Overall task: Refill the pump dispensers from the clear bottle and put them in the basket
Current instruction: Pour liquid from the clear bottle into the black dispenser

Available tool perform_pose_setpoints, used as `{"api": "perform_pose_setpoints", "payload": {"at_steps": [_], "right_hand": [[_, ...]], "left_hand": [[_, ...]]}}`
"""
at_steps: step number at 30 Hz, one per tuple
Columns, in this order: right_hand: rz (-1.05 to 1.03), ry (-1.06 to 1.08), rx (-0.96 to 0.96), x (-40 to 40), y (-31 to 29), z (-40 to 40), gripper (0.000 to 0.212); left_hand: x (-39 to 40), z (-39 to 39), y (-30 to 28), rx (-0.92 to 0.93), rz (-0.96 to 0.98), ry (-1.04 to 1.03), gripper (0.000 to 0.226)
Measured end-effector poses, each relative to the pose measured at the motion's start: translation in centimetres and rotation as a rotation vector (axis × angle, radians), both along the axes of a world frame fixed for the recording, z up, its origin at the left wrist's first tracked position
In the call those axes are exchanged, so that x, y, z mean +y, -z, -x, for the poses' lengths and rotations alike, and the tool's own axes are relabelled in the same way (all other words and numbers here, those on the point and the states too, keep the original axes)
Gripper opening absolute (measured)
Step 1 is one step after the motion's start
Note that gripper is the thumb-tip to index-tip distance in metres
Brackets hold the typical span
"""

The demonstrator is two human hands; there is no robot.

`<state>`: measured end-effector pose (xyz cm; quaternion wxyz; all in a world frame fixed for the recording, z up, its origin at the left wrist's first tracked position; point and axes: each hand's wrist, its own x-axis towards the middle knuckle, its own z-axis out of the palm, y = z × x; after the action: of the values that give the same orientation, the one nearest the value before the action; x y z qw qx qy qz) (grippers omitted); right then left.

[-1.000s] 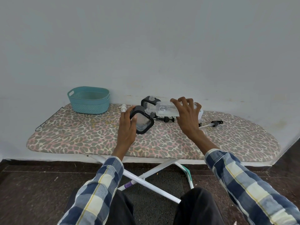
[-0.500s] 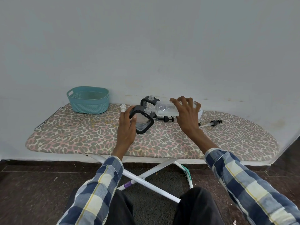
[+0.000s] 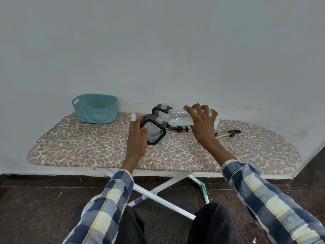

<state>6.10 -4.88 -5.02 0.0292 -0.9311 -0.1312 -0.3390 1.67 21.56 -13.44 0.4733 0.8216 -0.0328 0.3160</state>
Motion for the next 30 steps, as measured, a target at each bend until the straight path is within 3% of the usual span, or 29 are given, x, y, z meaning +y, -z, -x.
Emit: {"api": "perform_pose_setpoints", "payload": {"at_steps": [30], "right_hand": [[0.017,0.012,-0.021,-0.09,-0.08,0.03,0.101]], "left_hand": [[-0.16,0.28,-0.35,0.012,0.007,0.0,0.042]]}}
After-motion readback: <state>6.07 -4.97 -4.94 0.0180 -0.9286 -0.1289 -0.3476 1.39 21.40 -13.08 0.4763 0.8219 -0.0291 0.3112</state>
